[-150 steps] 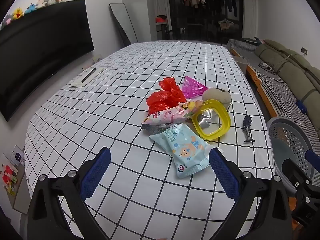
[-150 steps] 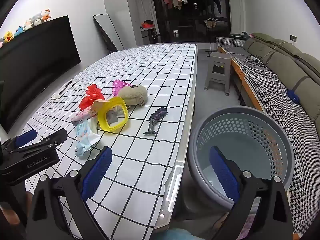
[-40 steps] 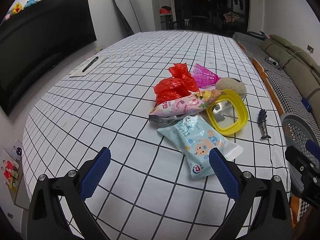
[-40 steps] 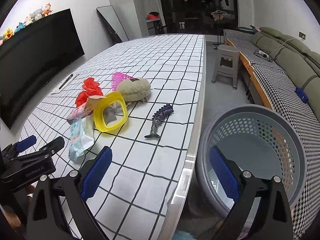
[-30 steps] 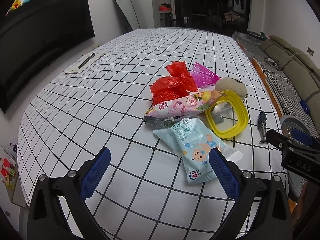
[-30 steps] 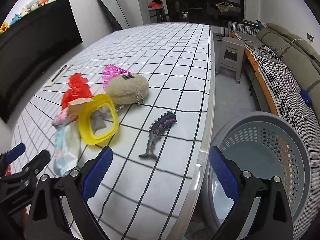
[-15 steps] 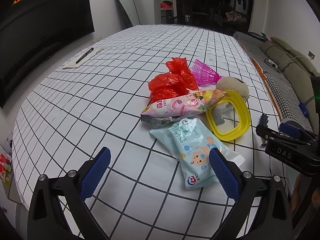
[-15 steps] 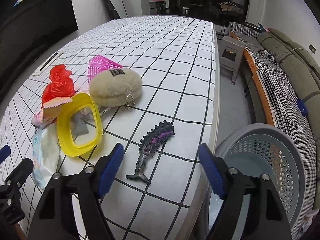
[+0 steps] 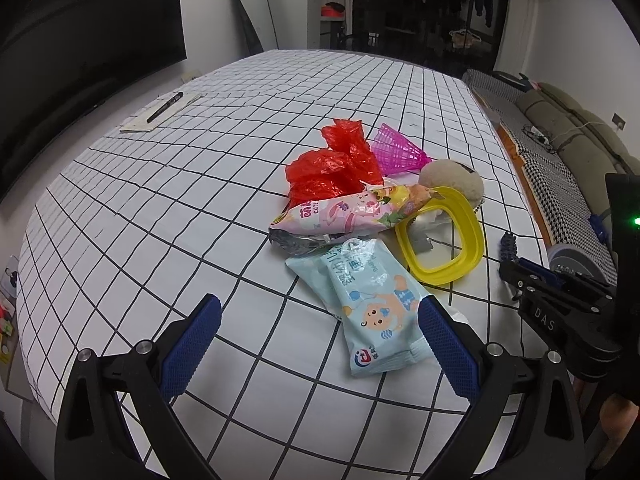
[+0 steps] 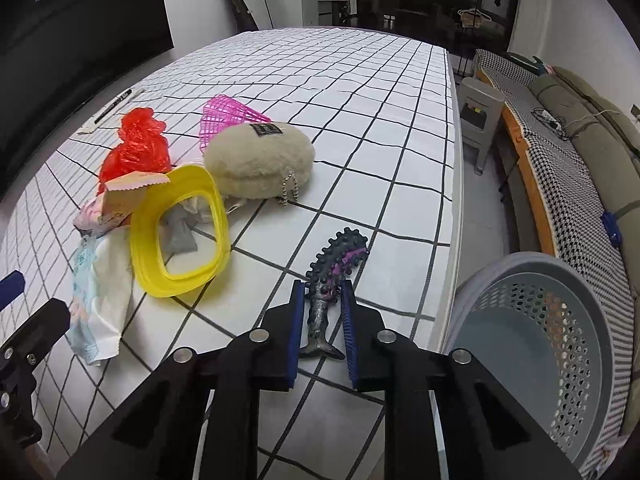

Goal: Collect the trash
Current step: 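Reach the right tool to the dark toy fish and close on it, then grasp the blue wipes packet with the left tool while the right tool holds the fish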

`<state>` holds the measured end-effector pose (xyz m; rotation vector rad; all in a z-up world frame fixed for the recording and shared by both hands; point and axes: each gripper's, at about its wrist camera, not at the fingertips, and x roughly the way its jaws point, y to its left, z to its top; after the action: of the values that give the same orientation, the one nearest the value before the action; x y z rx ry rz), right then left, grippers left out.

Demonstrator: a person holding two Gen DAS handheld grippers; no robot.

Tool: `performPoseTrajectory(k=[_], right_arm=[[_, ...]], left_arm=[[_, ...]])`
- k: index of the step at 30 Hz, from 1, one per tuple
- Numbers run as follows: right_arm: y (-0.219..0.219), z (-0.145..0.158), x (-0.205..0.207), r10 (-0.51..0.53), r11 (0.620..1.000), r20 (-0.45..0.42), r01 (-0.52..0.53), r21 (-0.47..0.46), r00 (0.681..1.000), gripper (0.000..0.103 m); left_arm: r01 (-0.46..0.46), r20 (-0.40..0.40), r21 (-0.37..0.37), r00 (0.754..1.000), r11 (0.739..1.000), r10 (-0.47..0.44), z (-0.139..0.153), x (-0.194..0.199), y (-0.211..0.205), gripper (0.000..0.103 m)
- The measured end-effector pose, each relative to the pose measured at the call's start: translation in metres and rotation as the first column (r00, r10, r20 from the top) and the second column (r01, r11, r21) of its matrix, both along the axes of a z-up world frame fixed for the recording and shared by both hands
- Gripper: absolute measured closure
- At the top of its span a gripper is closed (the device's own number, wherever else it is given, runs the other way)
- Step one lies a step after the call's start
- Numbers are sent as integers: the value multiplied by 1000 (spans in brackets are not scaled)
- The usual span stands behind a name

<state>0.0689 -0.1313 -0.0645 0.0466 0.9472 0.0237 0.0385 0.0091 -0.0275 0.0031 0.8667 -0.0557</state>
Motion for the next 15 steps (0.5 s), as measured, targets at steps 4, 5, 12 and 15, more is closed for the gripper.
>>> performPoseTrajectory(k=[4,5,12,15], right_arm=[[-6,5,-11,-11,999,16,11,40,1000,85],[-7,7,-15,-16,999,22,15,44,1000,85],[-25,22,-46,-62,996,67,58,63,996,85],[-30,21,-55,-73,995,67,68,75,995,85]], left_arm=[[-2,-8,-15,1000,1000,2,0,-2,-2,6],[1,-12,-20,1000,1000,-1,0,-2,-2,6],[29,-23,-42,999,999,-30,1,0,-13,6],[22,-38,-64,999,998,-24,0,8,-17,6]])
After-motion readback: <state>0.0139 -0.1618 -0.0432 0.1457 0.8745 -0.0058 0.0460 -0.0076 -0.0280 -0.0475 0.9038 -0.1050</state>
